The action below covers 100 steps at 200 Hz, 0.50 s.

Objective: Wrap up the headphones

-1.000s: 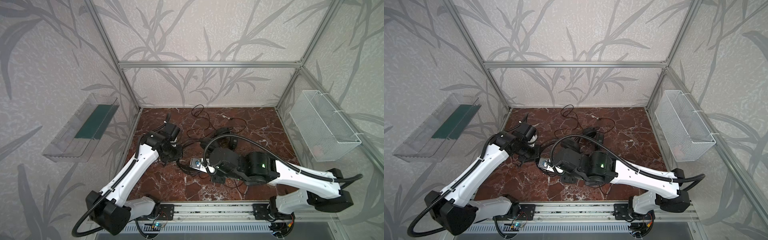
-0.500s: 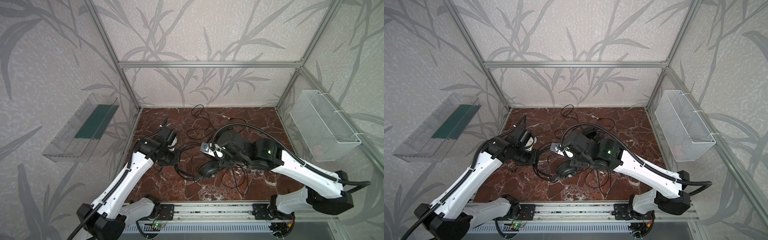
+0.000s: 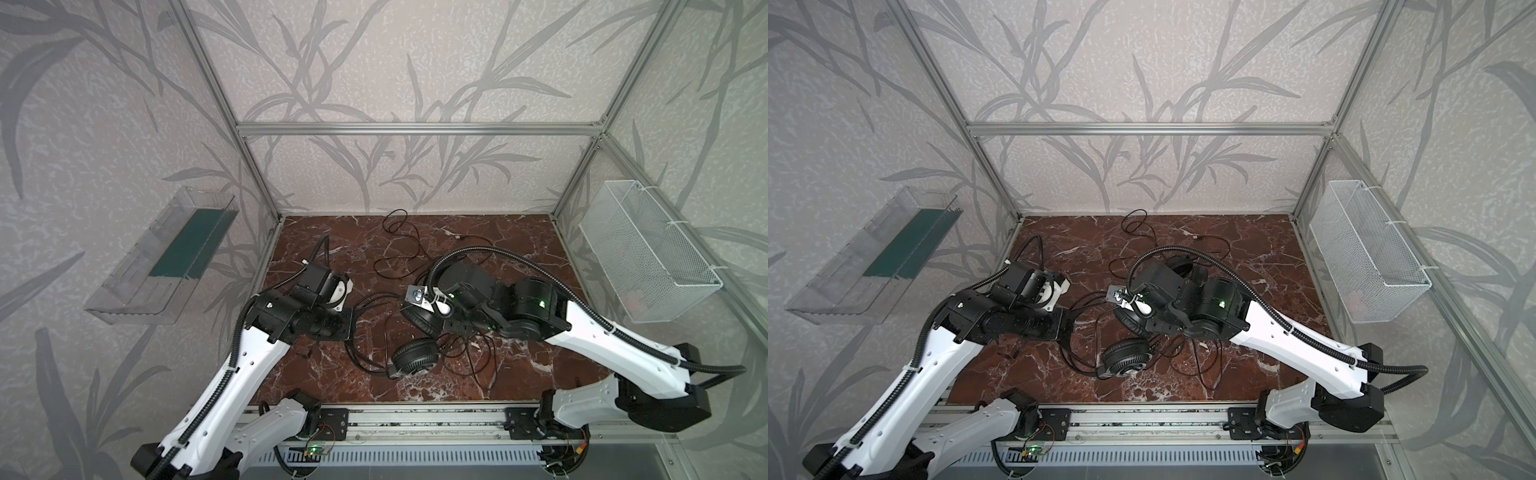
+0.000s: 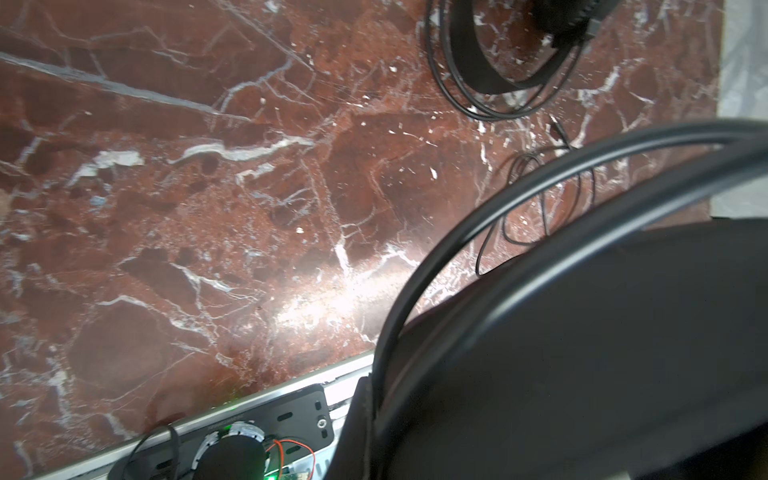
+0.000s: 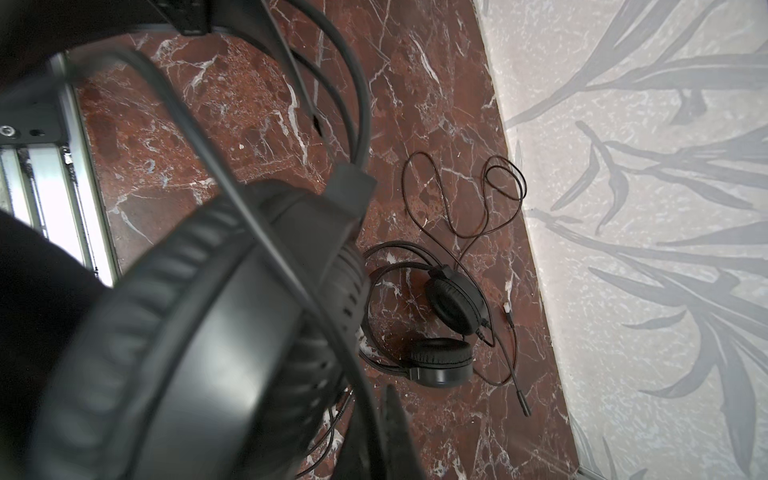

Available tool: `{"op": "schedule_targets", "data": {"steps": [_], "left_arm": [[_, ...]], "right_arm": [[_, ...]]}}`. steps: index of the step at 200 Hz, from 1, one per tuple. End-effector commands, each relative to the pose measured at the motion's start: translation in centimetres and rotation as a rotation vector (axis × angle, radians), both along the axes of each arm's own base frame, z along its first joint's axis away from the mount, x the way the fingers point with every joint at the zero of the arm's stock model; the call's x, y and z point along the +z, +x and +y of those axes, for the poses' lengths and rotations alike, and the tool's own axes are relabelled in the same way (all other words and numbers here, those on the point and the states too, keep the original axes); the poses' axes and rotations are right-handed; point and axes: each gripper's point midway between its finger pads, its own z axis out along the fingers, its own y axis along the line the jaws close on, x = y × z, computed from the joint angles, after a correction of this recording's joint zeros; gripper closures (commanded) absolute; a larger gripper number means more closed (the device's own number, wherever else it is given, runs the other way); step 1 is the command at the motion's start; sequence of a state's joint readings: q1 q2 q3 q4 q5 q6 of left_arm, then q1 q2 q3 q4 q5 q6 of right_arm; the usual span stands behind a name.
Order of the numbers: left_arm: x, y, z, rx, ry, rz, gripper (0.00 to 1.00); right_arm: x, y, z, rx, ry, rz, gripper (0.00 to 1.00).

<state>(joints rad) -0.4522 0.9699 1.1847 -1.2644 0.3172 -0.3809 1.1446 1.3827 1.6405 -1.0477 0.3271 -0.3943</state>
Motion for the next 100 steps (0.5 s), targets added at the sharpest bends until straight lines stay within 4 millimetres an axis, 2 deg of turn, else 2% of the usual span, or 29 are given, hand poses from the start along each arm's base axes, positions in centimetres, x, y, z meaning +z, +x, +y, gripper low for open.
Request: {"op": "schedule_targets", "data": {"steps": [1, 38, 82, 100], "left_arm": [[1.6, -1.5, -2.2, -0.102, -0.137, -0.019, 1.00], [1.4, -2.3, -3.2, -0.152, -0.173, 0.006, 1.00], [2.8, -3.1, -4.0, -0.204, -0.230, -0.031, 1.00], [4.1, -3.3, -4.0, -0.207, -0.257, -0.079, 1.00]], "right_arm": [[0.9, 0.5, -0.7, -0.014, 0.020, -0.034, 1.00], [2.1, 0.7, 0.3, -0.005, 0.071, -0.046, 1.00], [2.2, 2.0, 0.6, -0.022, 0.068, -0.095, 1.00], [2.0, 2.6, 0.2, -0.052, 0.065, -0.109, 0.91]]}}
